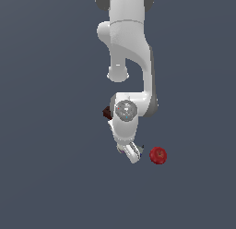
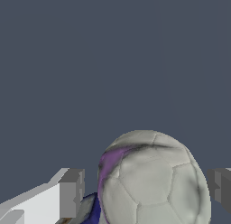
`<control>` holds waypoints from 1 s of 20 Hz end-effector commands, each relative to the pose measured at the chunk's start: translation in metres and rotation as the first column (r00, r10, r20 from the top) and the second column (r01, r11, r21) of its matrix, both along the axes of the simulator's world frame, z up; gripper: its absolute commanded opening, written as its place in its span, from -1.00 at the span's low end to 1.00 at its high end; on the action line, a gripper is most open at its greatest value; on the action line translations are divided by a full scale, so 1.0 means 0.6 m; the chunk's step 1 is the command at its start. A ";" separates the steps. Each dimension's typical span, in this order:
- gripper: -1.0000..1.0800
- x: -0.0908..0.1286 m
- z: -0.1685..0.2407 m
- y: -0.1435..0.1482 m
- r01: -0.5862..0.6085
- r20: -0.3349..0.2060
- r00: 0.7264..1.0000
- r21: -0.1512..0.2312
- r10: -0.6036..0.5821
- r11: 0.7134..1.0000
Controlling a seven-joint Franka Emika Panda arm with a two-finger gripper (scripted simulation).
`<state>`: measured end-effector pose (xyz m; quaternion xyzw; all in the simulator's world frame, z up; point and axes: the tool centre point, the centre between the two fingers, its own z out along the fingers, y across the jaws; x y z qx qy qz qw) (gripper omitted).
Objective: Pick up a designated object from a clutter of objects.
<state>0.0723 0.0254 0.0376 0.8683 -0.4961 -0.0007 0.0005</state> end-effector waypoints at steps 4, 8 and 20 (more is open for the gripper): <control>-1.00 0.001 -0.002 0.000 0.000 0.002 1.000 0.000 0.000 1.000; -1.00 0.001 -0.002 0.000 0.000 0.002 1.000 0.000 0.000 1.000; -1.00 -0.011 0.026 -0.017 0.000 0.003 1.000 0.001 0.000 1.000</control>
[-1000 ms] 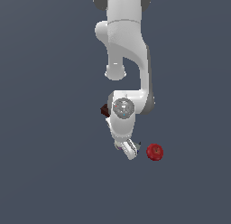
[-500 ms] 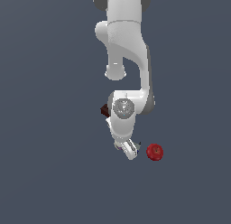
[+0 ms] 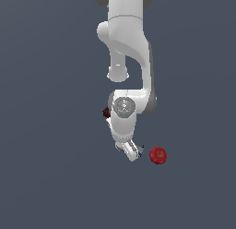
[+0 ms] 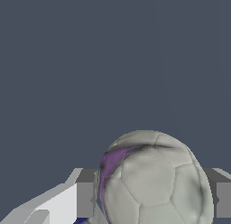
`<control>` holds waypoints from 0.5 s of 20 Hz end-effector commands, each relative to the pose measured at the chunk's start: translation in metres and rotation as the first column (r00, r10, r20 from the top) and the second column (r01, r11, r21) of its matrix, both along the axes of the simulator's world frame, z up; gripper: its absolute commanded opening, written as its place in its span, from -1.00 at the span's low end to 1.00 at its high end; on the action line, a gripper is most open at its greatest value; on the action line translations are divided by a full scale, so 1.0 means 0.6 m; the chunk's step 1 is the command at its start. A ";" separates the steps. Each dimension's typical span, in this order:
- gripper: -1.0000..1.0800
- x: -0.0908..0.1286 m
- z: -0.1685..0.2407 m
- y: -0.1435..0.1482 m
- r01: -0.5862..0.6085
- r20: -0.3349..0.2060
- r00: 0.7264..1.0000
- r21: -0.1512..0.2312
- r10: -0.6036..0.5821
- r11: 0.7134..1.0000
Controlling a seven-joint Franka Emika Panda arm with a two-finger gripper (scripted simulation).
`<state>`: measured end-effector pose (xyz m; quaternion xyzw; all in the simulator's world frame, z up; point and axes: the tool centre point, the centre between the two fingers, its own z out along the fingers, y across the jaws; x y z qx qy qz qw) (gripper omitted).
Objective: Pick up a designated object from a clutter of objects.
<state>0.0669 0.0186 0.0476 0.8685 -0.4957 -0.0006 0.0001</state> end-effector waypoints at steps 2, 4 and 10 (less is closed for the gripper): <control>-1.00 -0.009 0.022 -0.014 0.001 0.002 1.000 0.000 -0.001 1.000; -1.00 -0.017 0.038 -0.025 0.001 0.002 1.000 0.000 -0.001 1.000; -1.00 -0.049 0.102 -0.067 0.001 0.002 1.000 0.001 -0.001 1.000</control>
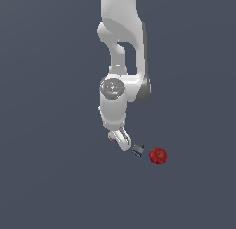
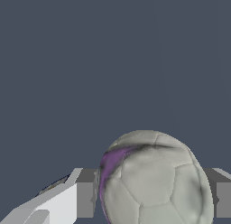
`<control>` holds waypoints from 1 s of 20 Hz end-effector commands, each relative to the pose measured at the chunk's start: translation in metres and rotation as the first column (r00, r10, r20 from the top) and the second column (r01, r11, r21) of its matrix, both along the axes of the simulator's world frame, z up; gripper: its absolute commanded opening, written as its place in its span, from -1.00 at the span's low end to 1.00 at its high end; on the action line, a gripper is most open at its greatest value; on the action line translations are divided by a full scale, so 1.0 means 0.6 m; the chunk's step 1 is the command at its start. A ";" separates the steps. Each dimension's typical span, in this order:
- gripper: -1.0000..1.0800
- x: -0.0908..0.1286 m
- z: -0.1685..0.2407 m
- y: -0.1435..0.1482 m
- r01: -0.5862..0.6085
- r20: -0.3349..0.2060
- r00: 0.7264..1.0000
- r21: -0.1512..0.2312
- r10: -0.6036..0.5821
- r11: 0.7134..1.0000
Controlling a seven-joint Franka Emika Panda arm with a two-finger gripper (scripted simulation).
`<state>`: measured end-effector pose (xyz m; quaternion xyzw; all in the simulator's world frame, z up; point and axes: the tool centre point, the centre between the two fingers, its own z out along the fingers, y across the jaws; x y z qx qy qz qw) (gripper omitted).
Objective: Pick up a designated object from a clutter of objects.
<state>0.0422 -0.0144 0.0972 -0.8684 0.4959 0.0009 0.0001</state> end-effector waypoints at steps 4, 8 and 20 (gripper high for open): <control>-1.00 -0.035 0.074 -0.049 0.001 0.002 1.000 0.001 -0.001 1.000; -1.00 -0.064 0.132 -0.087 0.001 0.002 1.000 0.002 -0.001 1.000; -1.00 -0.149 0.316 -0.209 0.002 0.002 1.000 0.002 -0.002 1.000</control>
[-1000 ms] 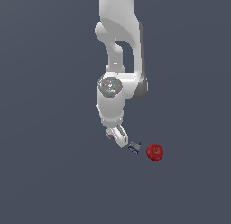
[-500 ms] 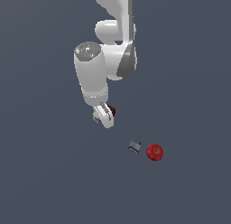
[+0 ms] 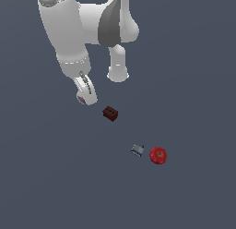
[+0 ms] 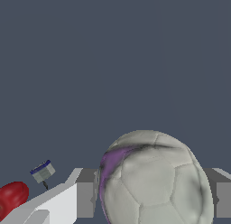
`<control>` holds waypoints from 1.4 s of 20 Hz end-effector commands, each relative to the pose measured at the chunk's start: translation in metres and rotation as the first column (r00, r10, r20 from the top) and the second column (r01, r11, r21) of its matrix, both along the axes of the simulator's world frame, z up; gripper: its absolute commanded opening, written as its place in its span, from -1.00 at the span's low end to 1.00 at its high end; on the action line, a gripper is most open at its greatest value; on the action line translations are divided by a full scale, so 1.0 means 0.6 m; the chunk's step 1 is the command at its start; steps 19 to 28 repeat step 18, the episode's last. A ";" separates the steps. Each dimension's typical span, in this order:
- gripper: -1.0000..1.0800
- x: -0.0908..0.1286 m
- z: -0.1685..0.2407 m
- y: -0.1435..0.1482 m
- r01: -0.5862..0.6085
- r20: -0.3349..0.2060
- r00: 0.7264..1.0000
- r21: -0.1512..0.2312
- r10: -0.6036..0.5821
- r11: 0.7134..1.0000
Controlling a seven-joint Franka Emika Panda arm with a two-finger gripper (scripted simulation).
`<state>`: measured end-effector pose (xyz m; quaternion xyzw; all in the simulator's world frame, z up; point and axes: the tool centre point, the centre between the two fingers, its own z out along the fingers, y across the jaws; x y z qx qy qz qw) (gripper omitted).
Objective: Pick up a designated object from a clutter of objects.
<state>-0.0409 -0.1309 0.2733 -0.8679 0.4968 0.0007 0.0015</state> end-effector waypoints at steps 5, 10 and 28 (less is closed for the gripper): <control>-1.00 -0.037 0.085 -0.056 0.000 0.000 1.000 -0.001 0.000 1.000; -1.00 -0.054 0.129 -0.085 0.000 0.000 1.000 -0.002 0.000 1.000; -1.00 -0.062 0.154 -0.102 -0.001 0.000 1.000 -0.003 0.001 1.000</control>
